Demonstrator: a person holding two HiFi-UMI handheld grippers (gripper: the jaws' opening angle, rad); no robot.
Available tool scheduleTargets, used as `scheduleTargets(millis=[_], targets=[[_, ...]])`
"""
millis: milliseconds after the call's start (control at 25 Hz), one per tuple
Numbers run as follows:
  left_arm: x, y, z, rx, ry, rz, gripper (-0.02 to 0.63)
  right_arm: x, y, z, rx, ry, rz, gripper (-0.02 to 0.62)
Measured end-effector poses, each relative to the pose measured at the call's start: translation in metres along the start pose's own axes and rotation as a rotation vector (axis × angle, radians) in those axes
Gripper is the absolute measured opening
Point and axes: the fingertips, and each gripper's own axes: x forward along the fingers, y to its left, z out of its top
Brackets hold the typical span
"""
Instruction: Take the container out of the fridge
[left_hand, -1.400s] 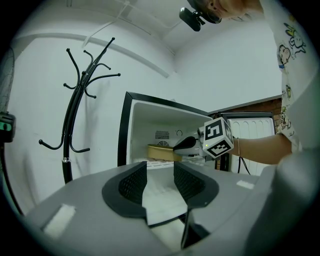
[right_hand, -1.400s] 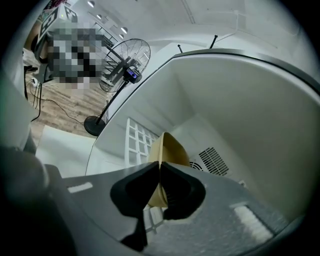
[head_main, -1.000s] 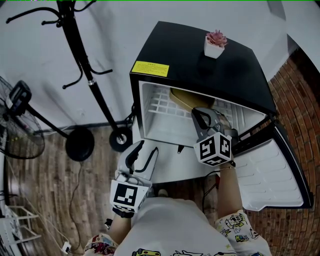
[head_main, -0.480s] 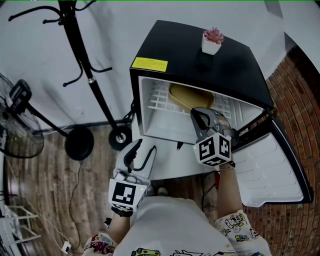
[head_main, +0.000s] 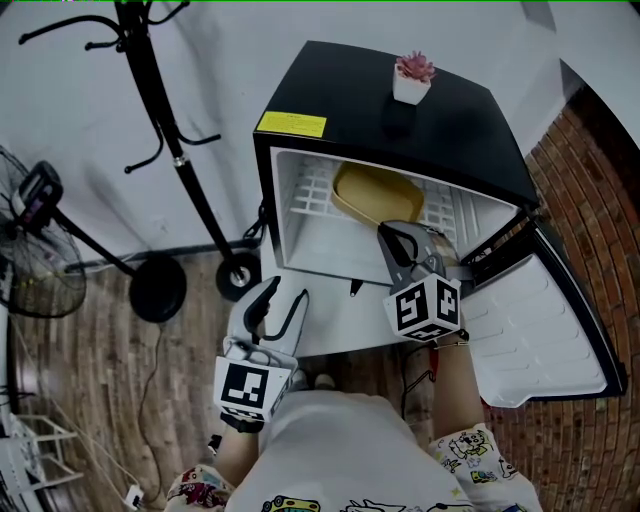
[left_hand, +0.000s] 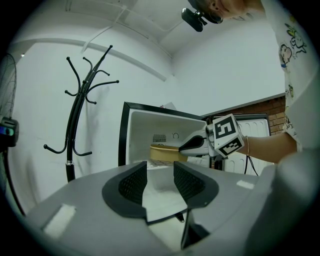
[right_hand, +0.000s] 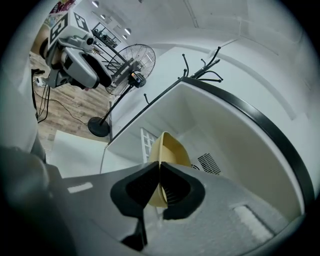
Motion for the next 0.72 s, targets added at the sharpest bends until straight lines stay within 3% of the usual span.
scheduleTargets(millis=[720], targets=[[-0.007, -0.005, 0.001, 0.0, 0.025, 0.021, 0.141, -0.057, 0.027, 0.015, 0.105, -0.095, -0.005, 0.017]])
